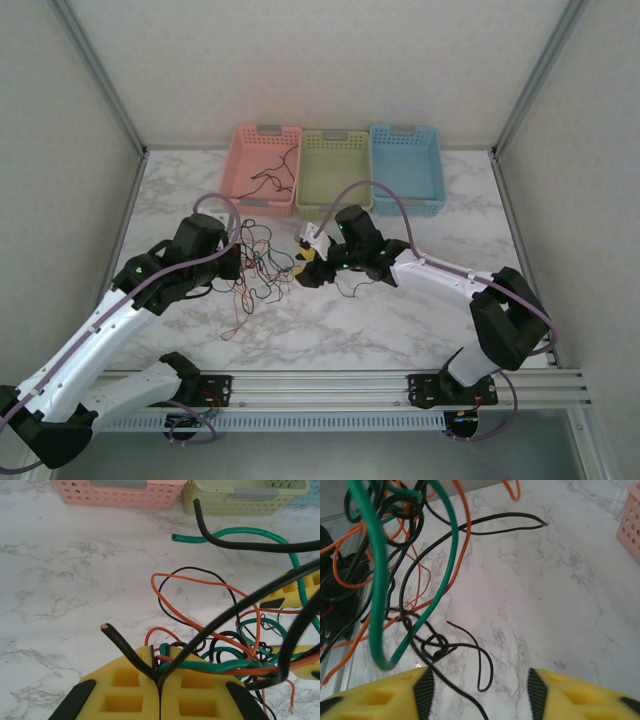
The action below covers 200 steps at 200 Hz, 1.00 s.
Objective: Untangle the cables
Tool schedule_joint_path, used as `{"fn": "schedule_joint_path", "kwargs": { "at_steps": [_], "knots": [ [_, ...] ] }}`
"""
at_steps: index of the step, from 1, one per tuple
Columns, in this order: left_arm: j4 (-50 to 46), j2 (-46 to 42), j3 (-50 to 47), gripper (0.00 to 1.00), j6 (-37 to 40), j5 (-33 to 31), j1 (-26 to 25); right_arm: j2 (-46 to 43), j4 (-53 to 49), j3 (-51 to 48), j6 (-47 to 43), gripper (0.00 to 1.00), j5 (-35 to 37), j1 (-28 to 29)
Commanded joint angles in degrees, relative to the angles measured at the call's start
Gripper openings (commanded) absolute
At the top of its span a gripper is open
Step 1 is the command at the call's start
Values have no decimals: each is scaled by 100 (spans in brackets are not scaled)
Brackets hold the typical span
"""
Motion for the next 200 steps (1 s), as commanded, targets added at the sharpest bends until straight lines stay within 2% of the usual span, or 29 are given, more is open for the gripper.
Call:
{"fn": "schedule_joint_path", "kwargs": {
  "at_steps": [1, 23, 48, 108, 148, 200],
  "knots": [
    [-36, -122, 115, 0, 124, 69, 54, 79, -37, 189, -192, 35, -127, 50],
    [-21, -137, 102, 0, 112, 76, 54, 62, -42, 189, -207, 14, -158, 52],
    [-12, -114, 119, 0, 120, 51, 54, 19, -107, 155, -295, 0, -254, 50],
    [-133, -152, 141, 0, 129, -149, 54, -382, -223, -43, -336, 0, 359, 27],
    [-279, -159, 120, 0, 111, -349, 54, -999, 61, -326, 258, 0, 1176, -188],
    [-347, -210, 102, 0, 103, -441, 54, -2095, 205, -886, 1036, 0, 2240, -1025]
  ]
}}
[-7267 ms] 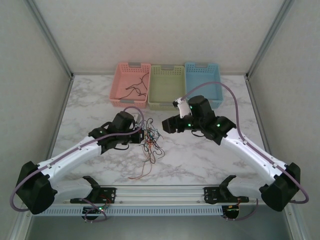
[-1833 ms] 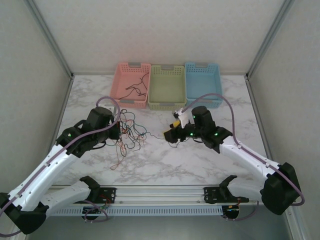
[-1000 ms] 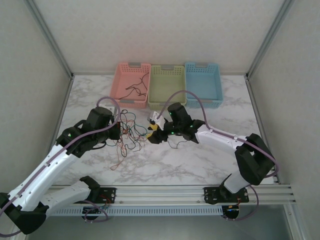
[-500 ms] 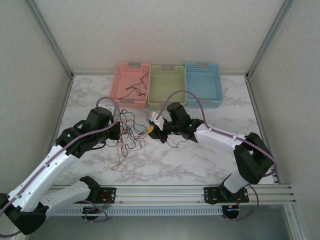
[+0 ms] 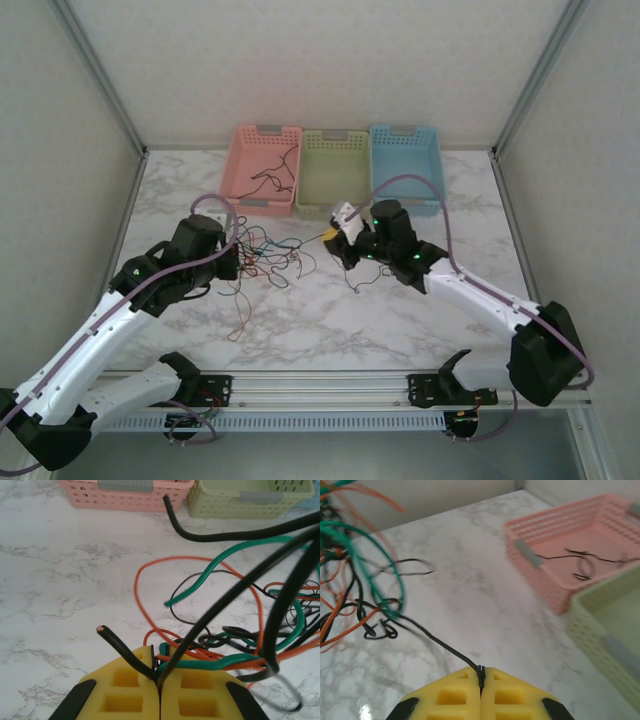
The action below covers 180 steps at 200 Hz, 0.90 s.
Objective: Untangle the cables
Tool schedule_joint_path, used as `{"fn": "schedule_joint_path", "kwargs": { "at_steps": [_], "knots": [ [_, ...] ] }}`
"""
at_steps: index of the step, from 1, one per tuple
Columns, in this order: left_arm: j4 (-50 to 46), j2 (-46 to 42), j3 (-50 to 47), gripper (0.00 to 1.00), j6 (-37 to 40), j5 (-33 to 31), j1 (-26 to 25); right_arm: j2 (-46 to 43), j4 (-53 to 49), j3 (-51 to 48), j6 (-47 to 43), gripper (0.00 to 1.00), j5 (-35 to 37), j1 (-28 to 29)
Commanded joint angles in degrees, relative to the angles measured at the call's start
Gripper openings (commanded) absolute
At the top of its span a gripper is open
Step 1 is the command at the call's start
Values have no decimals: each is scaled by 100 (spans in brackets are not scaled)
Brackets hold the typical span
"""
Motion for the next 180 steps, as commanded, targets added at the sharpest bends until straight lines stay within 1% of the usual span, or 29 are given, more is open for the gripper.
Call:
{"fn": "schedule_joint_path", "kwargs": {
  "at_steps": [1, 22, 37, 83, 124, 150, 165, 174, 180],
  "knots": [
    [-294, -114, 106, 0, 87, -296, 54, -500, 168, -249, 505, 0, 825, -318],
    [-298, -121, 102, 0, 76, -340, 54, -881, 132, -441, 768, 0, 1225, -616],
    [-298, -139, 101, 0, 67, -353, 54, -1063, 37, -511, 951, 0, 1323, -886],
    [-307, -162, 104, 0, 49, -391, 54, -1216, -460, -578, 1251, 0, 2181, -1297],
    [-406, -253, 84, 0, -3, -584, 55, -1368, -762, -664, 1579, 0, 2594, -1850],
    [-486, -348, 50, 0, -20, -747, 55, -1541, -909, -736, 1747, 0, 2646, -2220],
    [-495, -384, 31, 0, -38, -793, 56, -1609, -979, -735, 1798, 0, 2715, -2333],
    [-492, -386, 10, 0, -40, -780, 60, -1635, -940, -749, 1799, 0, 2561, -2382],
    [-475, -386, 9, 0, -45, -751, 55, -1619, -884, -753, 1772, 0, 2313, -2383]
  ]
}}
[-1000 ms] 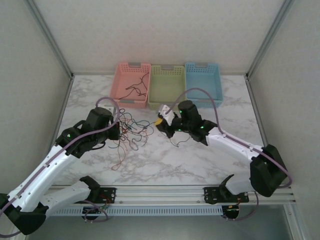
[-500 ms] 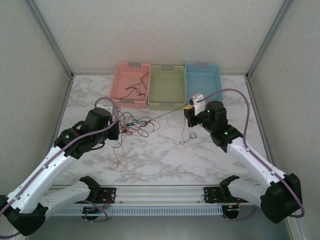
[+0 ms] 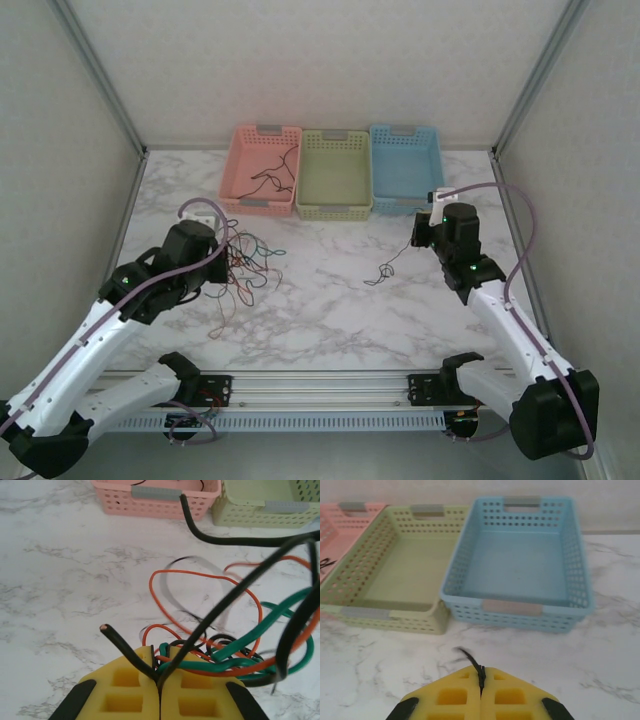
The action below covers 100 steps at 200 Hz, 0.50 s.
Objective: Untangle the cables
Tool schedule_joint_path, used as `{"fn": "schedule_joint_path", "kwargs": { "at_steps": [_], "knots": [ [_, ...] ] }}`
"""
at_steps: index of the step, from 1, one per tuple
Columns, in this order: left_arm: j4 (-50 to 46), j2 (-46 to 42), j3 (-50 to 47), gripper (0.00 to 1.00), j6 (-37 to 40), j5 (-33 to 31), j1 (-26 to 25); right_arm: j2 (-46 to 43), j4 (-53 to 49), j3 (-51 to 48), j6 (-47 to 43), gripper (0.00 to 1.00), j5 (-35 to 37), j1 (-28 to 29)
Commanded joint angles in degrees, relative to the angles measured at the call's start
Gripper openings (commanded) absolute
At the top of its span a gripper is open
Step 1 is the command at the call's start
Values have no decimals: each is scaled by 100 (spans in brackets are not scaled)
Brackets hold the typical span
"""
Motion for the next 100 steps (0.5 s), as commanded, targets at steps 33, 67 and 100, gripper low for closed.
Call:
{"fn": "schedule_joint_path", "kwargs": {
  "at_steps": [33, 67, 100],
  "knots": [
    [-53, -43, 5, 0, -18, -78, 44, 71, 7, 86, 246, 0, -1148, -90],
    [-32, -12, -13, 0, -28, -33, 44, 266, -430, 349, 343, 0, -1177, -87],
    [12, 36, -5, 0, -53, 27, 41, 851, -1477, 606, 736, 0, -938, -69]
  ]
}}
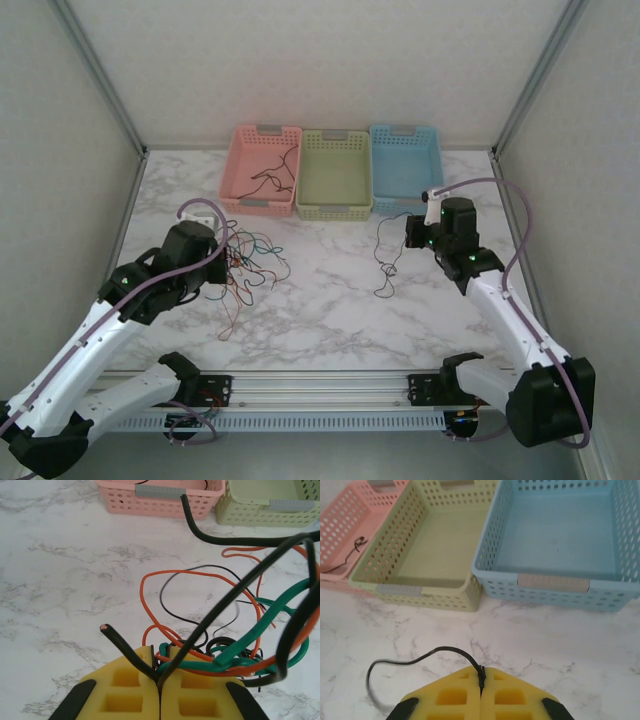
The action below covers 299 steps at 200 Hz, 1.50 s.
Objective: Untangle the cables
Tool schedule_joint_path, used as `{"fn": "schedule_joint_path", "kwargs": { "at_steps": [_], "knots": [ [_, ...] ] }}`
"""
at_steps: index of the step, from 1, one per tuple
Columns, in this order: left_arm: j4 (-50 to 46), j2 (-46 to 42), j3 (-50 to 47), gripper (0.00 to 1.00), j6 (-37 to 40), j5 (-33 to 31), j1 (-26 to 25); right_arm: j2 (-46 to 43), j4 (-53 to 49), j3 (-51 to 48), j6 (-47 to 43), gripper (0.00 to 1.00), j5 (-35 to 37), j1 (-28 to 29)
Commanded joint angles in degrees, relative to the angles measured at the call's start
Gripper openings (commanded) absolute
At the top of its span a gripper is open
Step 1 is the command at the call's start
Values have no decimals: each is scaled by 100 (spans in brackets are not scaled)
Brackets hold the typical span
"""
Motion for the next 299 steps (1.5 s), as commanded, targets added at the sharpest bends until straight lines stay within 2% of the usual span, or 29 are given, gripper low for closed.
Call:
{"fn": "schedule_joint_path", "kwargs": {
  "at_steps": [1, 36, 53, 109, 168, 228, 276, 299],
  "knots": [
    [52, 23, -5, 0, -54, 47, 40, 310, -869, 182, 419, 0, 98, 18],
    [76, 40, -24, 0, -53, 91, 40, 546, -1100, -293, 778, 0, 259, 241],
    [92, 71, -19, 0, -47, 133, 39, 762, -1154, -413, 883, 5, 299, 359],
    [91, 61, -31, 0, -42, 145, 39, 1994, -1374, -75, 1245, 34, 366, 634],
    [105, 80, -39, 0, -24, 149, 39, 2522, -1384, 212, 1269, 53, 746, 883],
    [100, 68, -39, 0, -8, 153, 39, 3202, -1582, 862, 1228, 57, 1121, 1141],
    [87, 39, -39, 0, -10, 149, 39, 3663, -1848, 1140, 1239, 52, 1589, 1442],
    [83, 25, -39, 0, -3, 160, 39, 3687, -1855, 1077, 1271, 48, 1585, 1468]
  ]
}}
